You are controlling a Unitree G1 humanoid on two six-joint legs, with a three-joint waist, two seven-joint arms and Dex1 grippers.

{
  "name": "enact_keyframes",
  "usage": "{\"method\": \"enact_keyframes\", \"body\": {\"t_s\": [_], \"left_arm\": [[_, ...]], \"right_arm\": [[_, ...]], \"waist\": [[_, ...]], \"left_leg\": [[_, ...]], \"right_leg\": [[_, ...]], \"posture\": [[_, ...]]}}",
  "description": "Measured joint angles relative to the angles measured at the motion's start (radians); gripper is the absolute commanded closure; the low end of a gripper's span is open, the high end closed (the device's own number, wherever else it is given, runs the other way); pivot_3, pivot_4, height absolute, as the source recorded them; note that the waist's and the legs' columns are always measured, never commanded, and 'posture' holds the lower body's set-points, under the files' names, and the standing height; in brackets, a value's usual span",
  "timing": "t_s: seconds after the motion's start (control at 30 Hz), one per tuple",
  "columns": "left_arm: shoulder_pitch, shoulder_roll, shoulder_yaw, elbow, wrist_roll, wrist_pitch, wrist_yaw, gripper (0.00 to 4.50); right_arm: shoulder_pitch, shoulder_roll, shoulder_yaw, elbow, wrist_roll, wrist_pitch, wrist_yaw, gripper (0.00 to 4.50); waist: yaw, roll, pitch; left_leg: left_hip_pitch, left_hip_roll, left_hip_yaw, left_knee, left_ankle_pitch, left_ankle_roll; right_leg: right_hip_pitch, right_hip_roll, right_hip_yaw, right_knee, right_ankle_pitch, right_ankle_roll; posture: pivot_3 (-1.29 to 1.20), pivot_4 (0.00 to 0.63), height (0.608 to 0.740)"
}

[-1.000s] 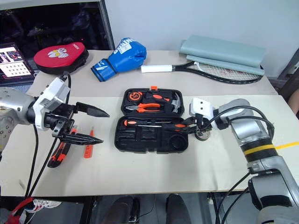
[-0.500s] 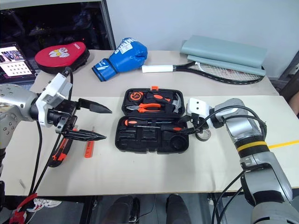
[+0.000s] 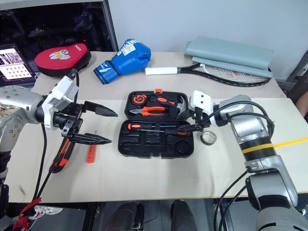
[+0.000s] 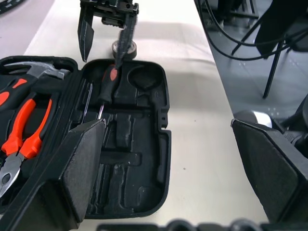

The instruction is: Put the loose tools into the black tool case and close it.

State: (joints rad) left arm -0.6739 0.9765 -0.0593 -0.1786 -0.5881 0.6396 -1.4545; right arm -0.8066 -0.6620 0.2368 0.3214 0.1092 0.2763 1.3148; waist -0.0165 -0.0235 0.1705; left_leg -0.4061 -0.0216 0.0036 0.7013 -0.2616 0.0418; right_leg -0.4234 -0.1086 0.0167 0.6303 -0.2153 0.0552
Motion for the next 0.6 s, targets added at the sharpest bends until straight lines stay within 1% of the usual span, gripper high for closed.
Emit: {"method": "enact_keyframes", "body": {"t_s": [0.07,0.1,0.13,0.33,0.6], "left_arm": [[0.000,0.000,-0.003,0.009,0.016,-0.019,-0.004,0.00],[0.000,0.000,-0.004,0.019,0.024,-0.027,-0.006,0.00],[0.000,0.000,-0.004,0.023,0.030,-0.027,-0.006,0.00],[0.000,-0.002,-0.004,0.035,0.037,-0.030,-0.010,0.00],[0.001,-0.002,-0.004,0.035,0.039,-0.031,-0.010,0.00]], "right_arm": [[-0.001,0.013,0.003,0.025,-0.014,0.000,-0.013,3.91],[-0.001,0.021,0.005,0.036,-0.019,-0.001,-0.017,4.35],[-0.001,0.026,0.008,0.041,-0.021,-0.001,-0.019,4.49],[-0.001,0.060,0.039,0.041,-0.047,-0.003,-0.023,4.49],[-0.001,0.092,0.048,0.021,-0.051,0.014,-0.042,4.49]], "waist": [[0.000,0.000,0.000],[0.000,0.000,0.000],[0.000,0.000,0.000],[-0.001,0.000,0.000],[-0.001,0.000,0.000]], "left_leg": [[0.000,0.000,0.000,0.000,0.000,0.000],[0.000,0.000,0.000,0.000,0.000,0.000],[0.000,0.000,0.000,0.000,0.000,0.000],[0.000,0.000,0.000,0.000,0.000,0.000],[0.000,0.000,0.000,0.000,0.000,0.000]], "right_leg": [[0.000,0.000,0.000,0.000,0.000,0.000],[0.000,0.000,0.000,0.000,0.000,0.000],[0.000,0.000,0.000,0.000,0.000,0.000],[0.000,0.000,0.000,0.000,0.000,0.000],[0.000,0.000,0.000,0.000,0.000,0.000]], "posture": [[0.00,0.150,0.737],[0.00,0.150,0.737],[0.00,0.150,0.737],[0.00,0.150,0.737],[0.00,0.150,0.737]]}}
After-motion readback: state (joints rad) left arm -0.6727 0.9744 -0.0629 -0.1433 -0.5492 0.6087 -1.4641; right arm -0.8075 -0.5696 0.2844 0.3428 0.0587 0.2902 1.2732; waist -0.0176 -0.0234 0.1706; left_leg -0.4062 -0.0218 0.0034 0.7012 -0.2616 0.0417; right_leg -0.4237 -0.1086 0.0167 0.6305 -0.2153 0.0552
